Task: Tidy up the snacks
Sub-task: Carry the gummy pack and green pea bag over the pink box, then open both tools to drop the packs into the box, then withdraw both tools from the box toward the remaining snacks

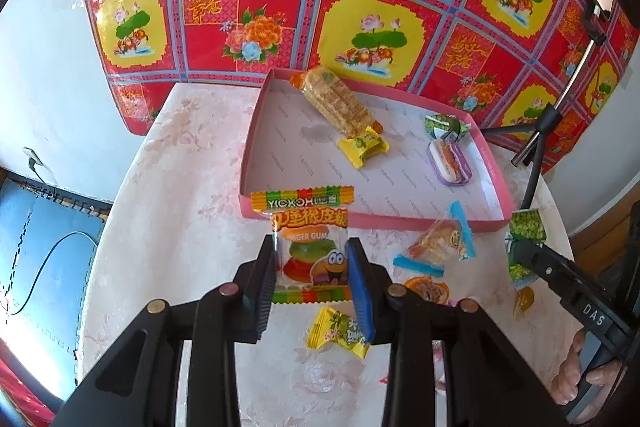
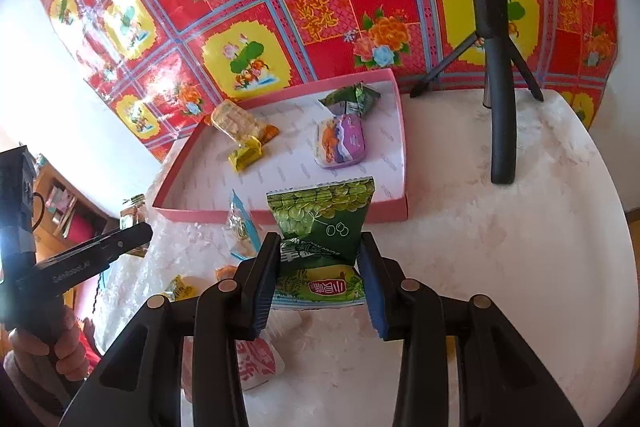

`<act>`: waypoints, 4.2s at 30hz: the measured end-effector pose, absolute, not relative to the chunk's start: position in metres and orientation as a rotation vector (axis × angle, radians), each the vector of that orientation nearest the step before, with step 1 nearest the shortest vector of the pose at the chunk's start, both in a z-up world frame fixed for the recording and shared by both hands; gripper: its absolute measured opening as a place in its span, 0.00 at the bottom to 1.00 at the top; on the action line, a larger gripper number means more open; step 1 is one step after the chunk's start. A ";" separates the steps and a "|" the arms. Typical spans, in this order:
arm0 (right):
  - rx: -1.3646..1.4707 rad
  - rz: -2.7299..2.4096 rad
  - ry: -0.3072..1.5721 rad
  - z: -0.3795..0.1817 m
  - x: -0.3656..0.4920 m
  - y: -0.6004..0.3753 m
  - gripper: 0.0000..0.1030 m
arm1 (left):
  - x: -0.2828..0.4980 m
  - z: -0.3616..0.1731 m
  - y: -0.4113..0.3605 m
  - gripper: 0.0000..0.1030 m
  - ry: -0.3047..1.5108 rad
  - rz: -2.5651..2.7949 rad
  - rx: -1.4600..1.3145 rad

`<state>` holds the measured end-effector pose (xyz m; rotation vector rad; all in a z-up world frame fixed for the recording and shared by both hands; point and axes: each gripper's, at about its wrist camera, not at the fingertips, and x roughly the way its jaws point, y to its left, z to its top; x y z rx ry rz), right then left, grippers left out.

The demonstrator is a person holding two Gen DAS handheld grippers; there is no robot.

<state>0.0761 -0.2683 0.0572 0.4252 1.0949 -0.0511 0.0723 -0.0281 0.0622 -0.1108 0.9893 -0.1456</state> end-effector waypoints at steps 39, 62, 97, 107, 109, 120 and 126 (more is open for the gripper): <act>0.359 -0.072 1.169 0.012 0.148 -0.275 0.39 | 0.169 0.020 -0.051 0.34 1.049 -0.187 -0.024; 0.281 -0.045 1.155 -0.013 0.182 -0.263 0.38 | 0.226 -0.005 -0.081 0.34 1.037 -0.171 0.033; 0.349 -0.033 1.089 0.021 0.165 -0.264 0.67 | 0.237 0.028 -0.114 0.51 1.032 -0.161 0.000; 0.366 -0.057 1.095 0.041 0.137 -0.271 0.68 | 0.205 0.052 -0.117 0.51 1.008 -0.175 -0.027; 0.357 -0.060 1.104 0.042 0.134 -0.270 0.68 | 0.200 0.053 -0.109 0.51 1.011 -0.183 -0.047; 0.358 -0.069 1.110 0.052 0.105 -0.263 0.68 | 0.151 0.053 -0.090 0.51 1.047 -0.155 -0.046; 0.370 -0.089 1.125 0.052 0.084 -0.265 0.68 | 0.130 0.048 -0.080 0.51 1.065 -0.145 -0.055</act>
